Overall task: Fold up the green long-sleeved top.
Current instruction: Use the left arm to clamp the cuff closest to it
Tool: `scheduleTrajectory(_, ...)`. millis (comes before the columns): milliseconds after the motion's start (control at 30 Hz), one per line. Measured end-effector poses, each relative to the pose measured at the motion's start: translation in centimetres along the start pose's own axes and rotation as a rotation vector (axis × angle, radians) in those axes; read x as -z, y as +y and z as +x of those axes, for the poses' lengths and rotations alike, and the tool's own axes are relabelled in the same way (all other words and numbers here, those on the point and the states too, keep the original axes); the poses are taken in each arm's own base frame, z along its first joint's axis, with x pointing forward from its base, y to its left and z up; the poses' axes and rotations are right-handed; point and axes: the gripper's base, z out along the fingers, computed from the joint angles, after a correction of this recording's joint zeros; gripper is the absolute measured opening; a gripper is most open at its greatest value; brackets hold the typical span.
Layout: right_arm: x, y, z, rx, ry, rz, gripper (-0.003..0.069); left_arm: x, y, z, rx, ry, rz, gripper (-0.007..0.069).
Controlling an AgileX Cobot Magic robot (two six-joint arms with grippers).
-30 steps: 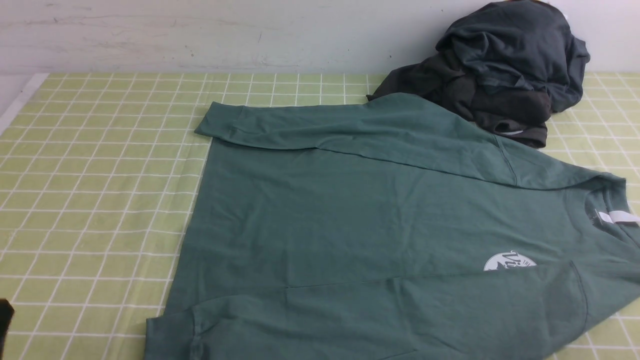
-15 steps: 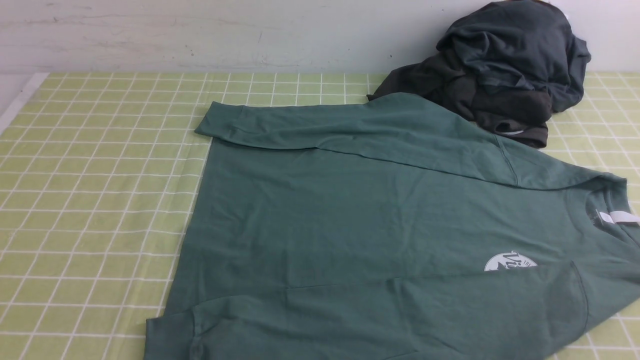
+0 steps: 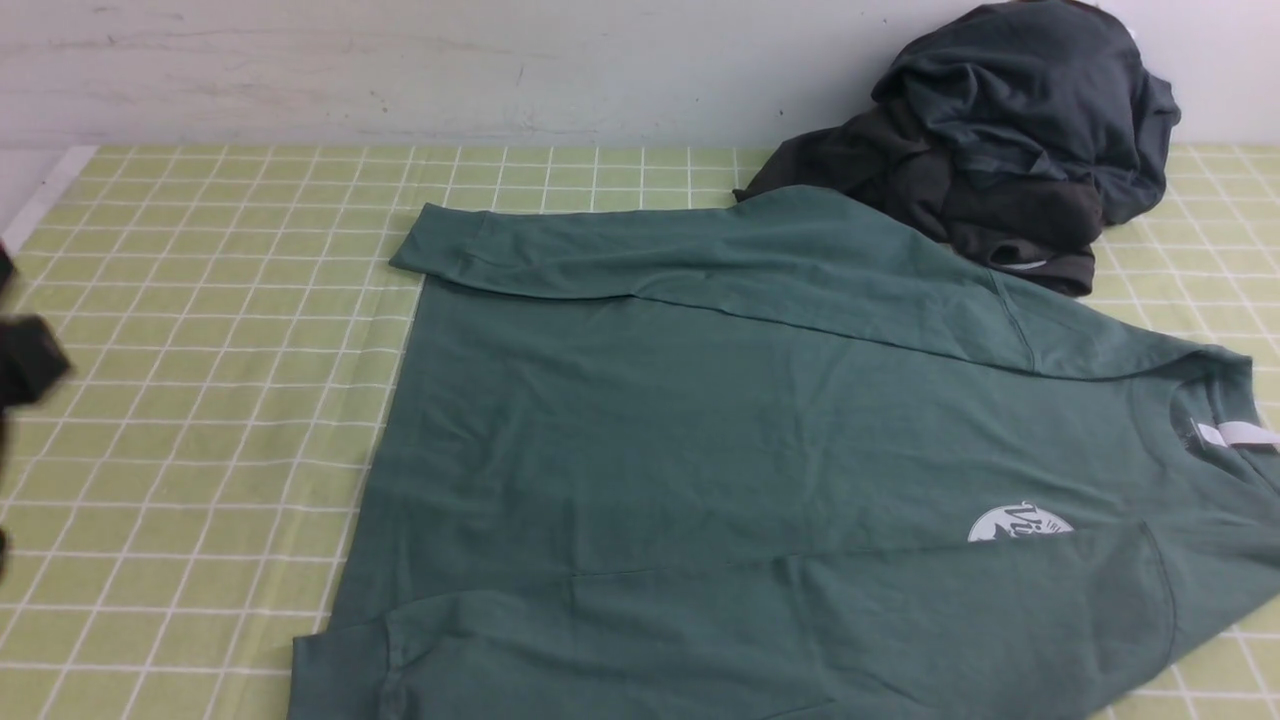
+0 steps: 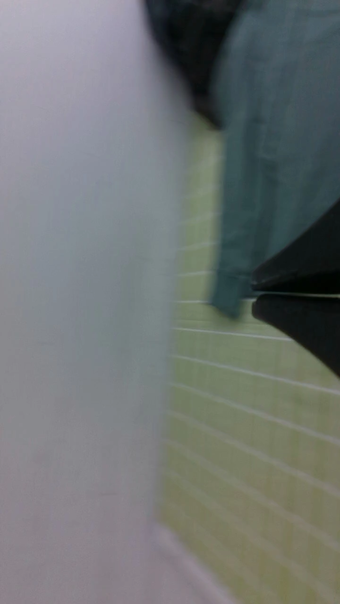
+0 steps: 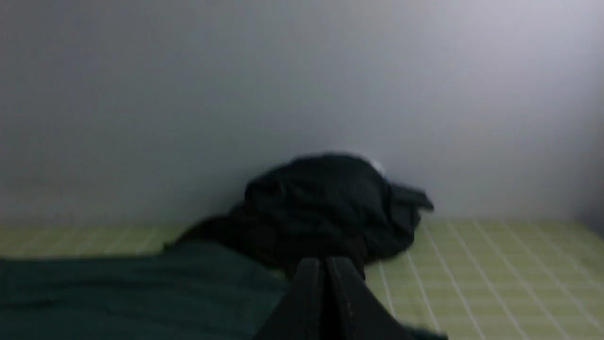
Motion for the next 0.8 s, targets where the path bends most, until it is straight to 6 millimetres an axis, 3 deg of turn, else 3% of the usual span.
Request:
scheduleTrajectory(100,-1.8,0.0,3.4,-0.052,0.374,0.011,-0.0013,-3.0,-0.4,3.5,0.015,0.383,-0.019,-0.0003)
scheduleTrajectory(133,-1.9,0.0,3.8,-0.06,0.417,0.009,-0.0013,-3.2,-0.4,3.8,0.012,0.405,-0.019,-0.0003)
scheduleTrajectory(200,-2.8,0.5,5.5,-0.098,0.603,-0.026,-0.0013,-5.4,-1.1,6.2,-0.019,0.632,-0.008,0.0002)
scheduleTrajectory(333,-4.1,1.3,6.1,-0.086,0.632,-0.112,-0.0013,-8.1,-1.6,8.6,-0.033,0.786,0.016,0.0076)
scheduleTrajectory(433,-4.8,2.0,5.9,-0.036,0.591,-0.176,-0.0013,-9.6,-1.5,9.6,-0.039,0.823,0.014,0.0166)
scheduleTrajectory(467,-5.2,2.4,6.0,-0.006,0.577,-0.208,-0.0013,-10.7,-1.4,10.3,-0.037,0.832,0.006,0.0244)
scheduleTrajectory(600,-5.4,3.4,6.1,0.05,0.57,-0.282,-0.0013,-12.3,-1.2,11.7,-0.032,0.863,-0.013,0.0363)
scheduleTrajectory(700,-5.4,3.8,6.2,0.066,0.569,-0.309,-0.0013,-13.0,-1.1,12.3,-0.025,0.879,-0.023,0.0374)
scheduleTrajectory(800,-5.3,4.1,6.2,0.072,0.569,-0.326,-0.0013,-13.4,-1.0,12.7,-0.022,0.881,-0.028,0.0288)
